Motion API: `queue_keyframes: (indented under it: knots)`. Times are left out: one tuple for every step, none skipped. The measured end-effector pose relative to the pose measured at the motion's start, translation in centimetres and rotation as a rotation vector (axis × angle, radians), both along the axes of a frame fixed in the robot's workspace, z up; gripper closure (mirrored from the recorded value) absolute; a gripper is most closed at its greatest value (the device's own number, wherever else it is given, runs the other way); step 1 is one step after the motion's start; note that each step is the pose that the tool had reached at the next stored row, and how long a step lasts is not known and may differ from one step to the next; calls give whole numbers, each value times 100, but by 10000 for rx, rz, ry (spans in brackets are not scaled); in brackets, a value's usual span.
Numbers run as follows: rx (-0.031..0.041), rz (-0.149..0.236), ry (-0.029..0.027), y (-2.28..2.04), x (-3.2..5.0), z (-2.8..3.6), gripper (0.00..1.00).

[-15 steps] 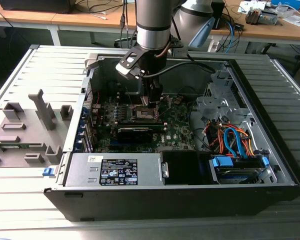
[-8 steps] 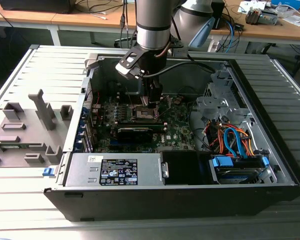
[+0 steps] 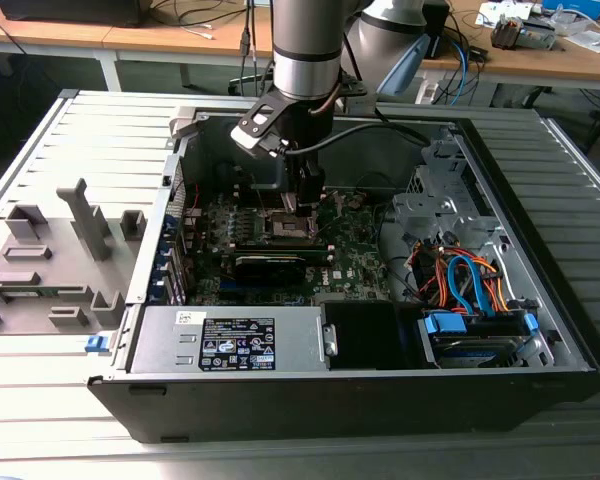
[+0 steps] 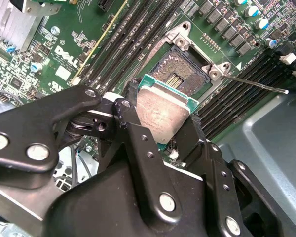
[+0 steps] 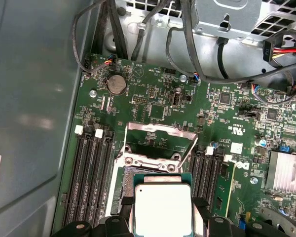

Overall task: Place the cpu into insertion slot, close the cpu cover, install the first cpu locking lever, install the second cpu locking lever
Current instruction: 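Place the cpu into insertion slot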

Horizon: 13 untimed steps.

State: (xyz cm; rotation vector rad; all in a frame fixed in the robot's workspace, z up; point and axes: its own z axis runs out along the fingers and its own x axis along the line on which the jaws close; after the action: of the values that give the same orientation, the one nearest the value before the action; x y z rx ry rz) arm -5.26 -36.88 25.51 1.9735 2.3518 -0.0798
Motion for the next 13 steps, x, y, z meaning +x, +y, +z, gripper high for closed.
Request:
queue_keyframes:
  knots:
    - [-3,-7,0,0,0,0,45]
    - [-8,-17,0,0,0,0,45]
    - [-12,-25,0,0,0,0,45]
    - [-15,-31,0,0,0,0,45]
    - [-22,-43,0,0,0,0,45]
    - [-28,-56,0,0,0,0,45]
    - [-36,-69,0,0,0,0,45]
    - [-39,-76,-1,0,0,0,45]
    - [-43,-82,0,0,0,0,45]
    - [-48,-91,0,0,0,0,45]
    - [-52,-98,0,0,0,0,45]
    - [-56,-107,0,0,0,0,45]
    - [-60,-114,0,0,0,0,45]
